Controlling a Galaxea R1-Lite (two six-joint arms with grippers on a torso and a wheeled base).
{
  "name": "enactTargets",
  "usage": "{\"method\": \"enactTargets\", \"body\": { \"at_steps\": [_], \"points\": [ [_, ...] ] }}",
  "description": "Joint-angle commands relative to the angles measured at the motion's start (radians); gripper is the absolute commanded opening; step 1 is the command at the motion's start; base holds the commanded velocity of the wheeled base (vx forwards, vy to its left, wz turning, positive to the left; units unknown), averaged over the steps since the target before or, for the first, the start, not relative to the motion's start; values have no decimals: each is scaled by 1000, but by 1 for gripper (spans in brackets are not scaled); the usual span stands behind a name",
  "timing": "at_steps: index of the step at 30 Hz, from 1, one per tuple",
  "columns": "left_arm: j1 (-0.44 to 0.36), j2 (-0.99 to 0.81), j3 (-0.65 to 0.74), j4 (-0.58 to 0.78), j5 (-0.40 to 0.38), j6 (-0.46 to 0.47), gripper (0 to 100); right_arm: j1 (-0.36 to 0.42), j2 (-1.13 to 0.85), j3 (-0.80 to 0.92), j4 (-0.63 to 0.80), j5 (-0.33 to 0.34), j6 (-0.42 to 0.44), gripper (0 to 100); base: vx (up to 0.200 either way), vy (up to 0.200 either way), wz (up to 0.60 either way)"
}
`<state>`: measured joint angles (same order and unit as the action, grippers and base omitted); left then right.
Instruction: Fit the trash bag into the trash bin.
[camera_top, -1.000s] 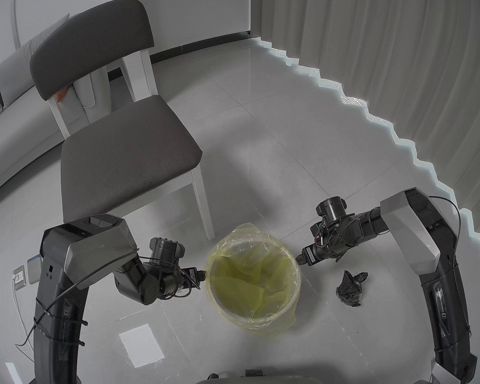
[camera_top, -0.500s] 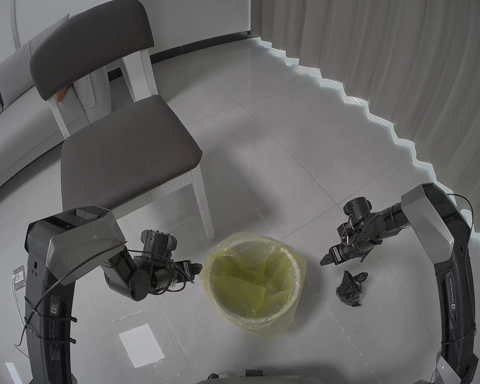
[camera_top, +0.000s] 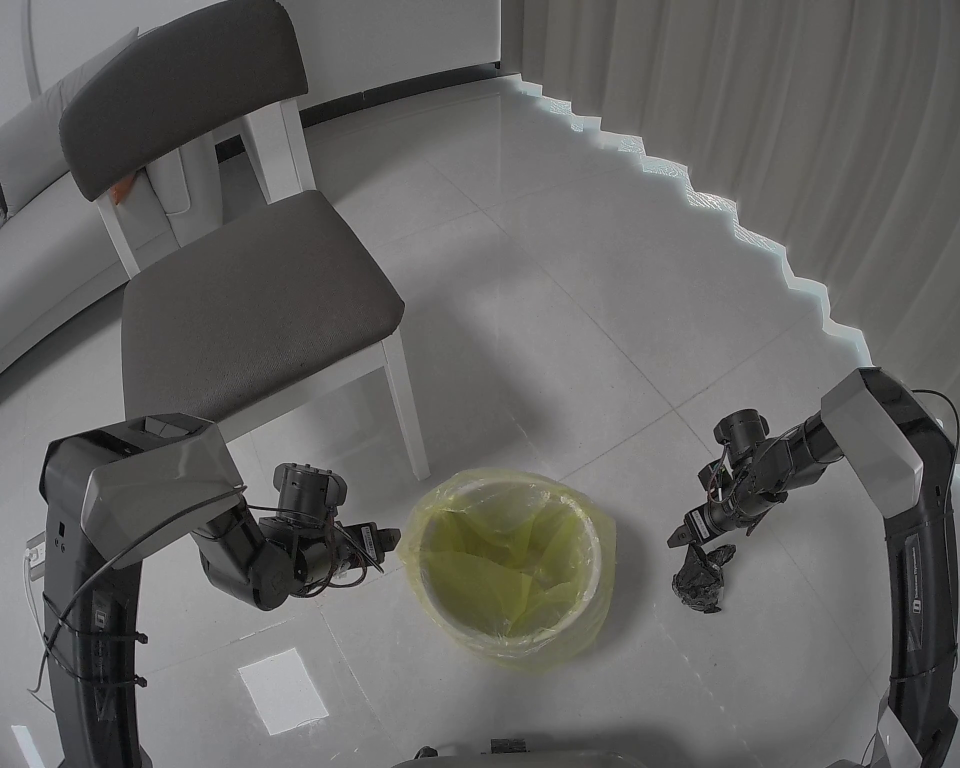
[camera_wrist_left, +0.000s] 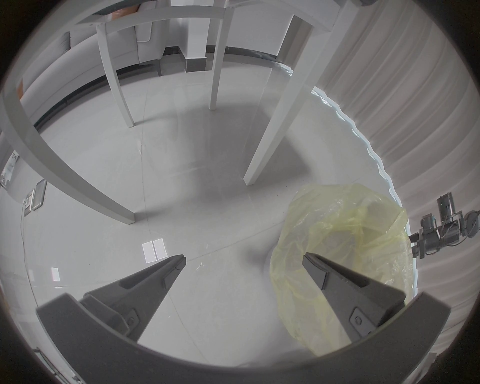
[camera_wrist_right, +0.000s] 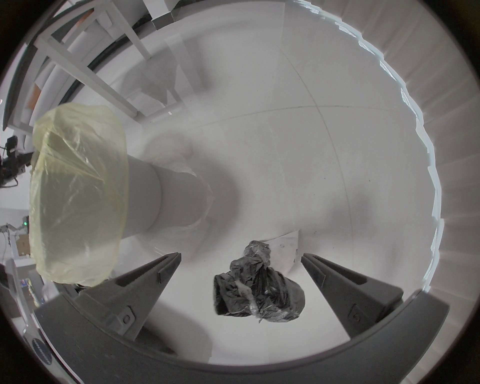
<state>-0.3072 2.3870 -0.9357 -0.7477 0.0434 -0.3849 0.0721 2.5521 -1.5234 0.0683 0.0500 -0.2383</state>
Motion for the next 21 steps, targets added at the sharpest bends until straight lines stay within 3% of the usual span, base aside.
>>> {"method": "enactTargets", "body": {
  "at_steps": [1,7,21],
  "points": [
    [0,-15,14,-1,1,0,100,-8,40,-11,-8,-16,-26,100,0,0,0],
    [2,-20,20,-2,1,-2,100,-14,57,-34,11,-19,-53,100,0,0,0],
    [0,-35,21,-9,3,0,100,-14,122,-258,288,-25,-150,100,0,0,0]
  ]
}}
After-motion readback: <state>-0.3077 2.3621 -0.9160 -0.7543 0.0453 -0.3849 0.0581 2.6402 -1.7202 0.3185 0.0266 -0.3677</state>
